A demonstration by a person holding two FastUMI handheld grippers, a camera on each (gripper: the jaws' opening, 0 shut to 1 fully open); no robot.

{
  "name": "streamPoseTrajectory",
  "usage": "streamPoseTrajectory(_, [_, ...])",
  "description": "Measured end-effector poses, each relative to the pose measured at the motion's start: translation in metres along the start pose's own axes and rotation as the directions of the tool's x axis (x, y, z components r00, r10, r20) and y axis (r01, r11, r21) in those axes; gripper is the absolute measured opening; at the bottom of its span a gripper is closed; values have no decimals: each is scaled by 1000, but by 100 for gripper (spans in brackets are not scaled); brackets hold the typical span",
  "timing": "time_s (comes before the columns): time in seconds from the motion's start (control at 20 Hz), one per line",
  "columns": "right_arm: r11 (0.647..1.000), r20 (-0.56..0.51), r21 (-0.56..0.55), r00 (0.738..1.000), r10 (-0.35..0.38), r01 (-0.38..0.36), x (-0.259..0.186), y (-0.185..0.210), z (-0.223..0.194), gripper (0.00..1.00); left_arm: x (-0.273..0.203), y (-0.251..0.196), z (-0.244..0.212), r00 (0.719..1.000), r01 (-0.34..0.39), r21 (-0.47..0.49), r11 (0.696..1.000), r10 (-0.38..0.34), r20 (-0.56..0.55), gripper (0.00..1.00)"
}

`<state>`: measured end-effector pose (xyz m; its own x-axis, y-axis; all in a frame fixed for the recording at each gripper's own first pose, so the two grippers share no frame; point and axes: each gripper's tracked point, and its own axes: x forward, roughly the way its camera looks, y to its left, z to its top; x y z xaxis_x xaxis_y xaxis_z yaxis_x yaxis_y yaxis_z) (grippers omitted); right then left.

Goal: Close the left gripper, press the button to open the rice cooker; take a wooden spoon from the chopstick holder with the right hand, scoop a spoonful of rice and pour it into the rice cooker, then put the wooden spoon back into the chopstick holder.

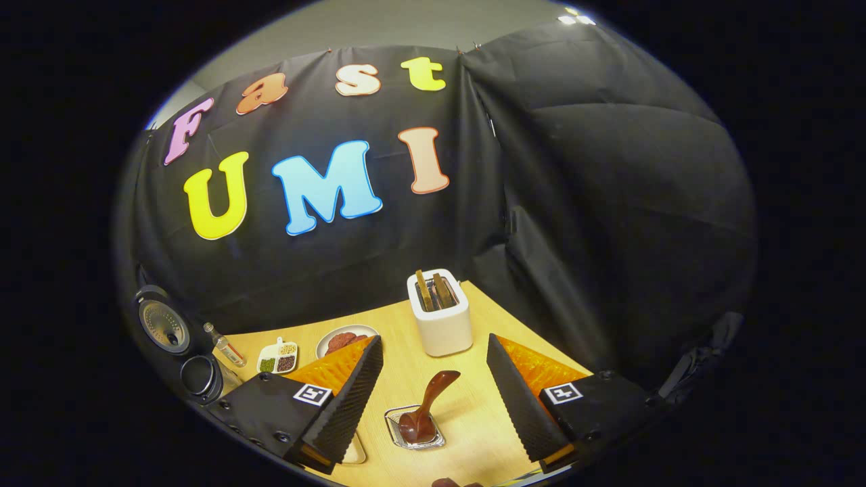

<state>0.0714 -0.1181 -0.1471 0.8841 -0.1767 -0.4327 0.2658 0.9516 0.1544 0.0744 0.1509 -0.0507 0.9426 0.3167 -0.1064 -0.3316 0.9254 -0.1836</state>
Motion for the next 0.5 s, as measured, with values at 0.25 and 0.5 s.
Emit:
streamPoseTrajectory(0.25, [991,-159,130,986,46,-25,44,-11,-51,98,-10,-20,-2,998,-59,38,998,59,12,89])
streamPoseTrajectory(0.5, [986,-290,161,954,82,-36,87,-13,-100,98,-19,-29,-13,986,-165,61,984,166,-9,89])
